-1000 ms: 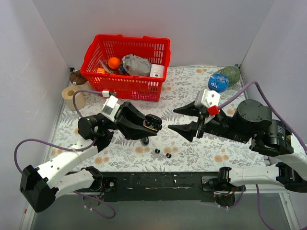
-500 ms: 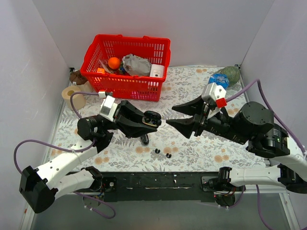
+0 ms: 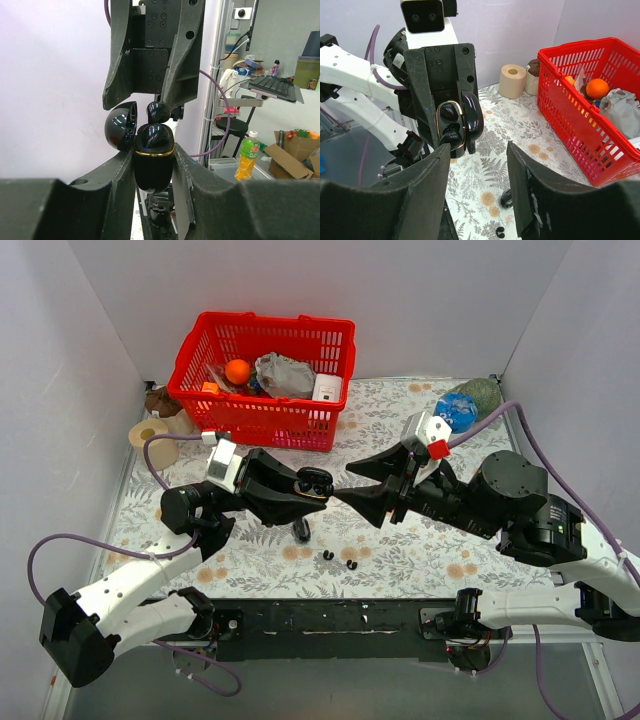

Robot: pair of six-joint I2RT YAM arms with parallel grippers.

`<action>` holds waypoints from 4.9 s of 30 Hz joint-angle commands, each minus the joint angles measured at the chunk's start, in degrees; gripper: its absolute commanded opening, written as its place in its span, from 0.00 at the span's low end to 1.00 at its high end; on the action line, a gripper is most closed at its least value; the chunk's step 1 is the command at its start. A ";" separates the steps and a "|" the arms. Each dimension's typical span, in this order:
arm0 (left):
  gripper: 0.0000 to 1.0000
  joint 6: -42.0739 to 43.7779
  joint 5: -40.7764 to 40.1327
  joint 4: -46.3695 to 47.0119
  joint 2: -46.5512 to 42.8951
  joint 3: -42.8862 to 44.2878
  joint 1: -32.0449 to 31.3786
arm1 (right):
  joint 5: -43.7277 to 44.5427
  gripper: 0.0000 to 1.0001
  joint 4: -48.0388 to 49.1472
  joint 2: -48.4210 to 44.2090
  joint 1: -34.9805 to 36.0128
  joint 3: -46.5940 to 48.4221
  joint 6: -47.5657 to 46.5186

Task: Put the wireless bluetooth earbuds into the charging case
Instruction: Place the earbud in the charging case.

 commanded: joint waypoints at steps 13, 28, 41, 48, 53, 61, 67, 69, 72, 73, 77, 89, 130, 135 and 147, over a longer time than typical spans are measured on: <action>0.00 -0.85 -1.10 2.16 -0.11 -0.78 -0.05 | 0.42 0.59 3.97 1.38 0.20 1.56 0.64; 0.00 -2.79 -0.05 4.10 0.68 -1.21 -0.05 | 5.25 0.60 4.23 4.28 0.20 2.44 0.90; 0.00 -0.42 -3.47 0.41 -0.55 -1.83 -0.05 | 1.66 0.72 7.40 2.80 0.20 3.50 0.63; 0.00 0.46 -4.52 -0.82 -1.07 -2.27 -0.05 | 5.16 0.73 6.79 -0.81 0.20 1.04 0.11; 0.00 0.82 -4.88 -1.09 -1.08 -1.57 -0.05 | 6.40 0.72 5.38 -1.96 0.20 -0.54 -0.16; 0.00 0.03 -4.26 -0.12 -0.64 -0.78 -0.05 | 7.81 0.71 4.32 -1.08 0.28 -1.25 -0.07; 0.00 -0.15 -4.09 -0.03 -0.64 -0.86 -0.05 | 8.16 0.67 3.54 -0.38 0.20 -0.90 0.11; 0.00 -0.06 -4.35 -0.03 -0.72 -0.95 -0.05 | 8.16 0.67 3.36 -0.20 0.20 -0.90 0.46; 0.00 -0.06 -4.44 0.06 -0.81 -0.95 -0.05 | 8.51 0.67 3.44 -0.46 0.20 -1.25 0.55; 0.00 -0.06 -4.35 -0.03 -0.90 -1.04 -0.05 | 8.60 0.67 3.36 -0.55 0.28 -1.25 0.55; 0.00 -0.06 -4.35 -0.21 -0.99 -0.95 -0.05 | 8.77 0.67 3.01 -0.20 0.20 -1.16 0.46; 0.00 1.70 -5.32 -2.23 -2.13 -0.69 -0.05 | 7.37 0.68 2.48 -1.69 0.20 -3.09 2.30; 0.00 -0.24 -4.44 -0.47 -0.20 -1.83 -0.14 | 7.02 0.68 5.64 2.79 0.20 0.24 1.43; 0.00 -0.24 -4.79 -0.30 -0.20 -2.18 -0.14 | 7.28 0.68 5.64 3.05 0.20 0.60 1.34; 0.00 -0.50 -4.44 0.14 0.07 -1.83 -0.23 | 8.77 0.68 5.99 3.23 0.20 0.33 1.43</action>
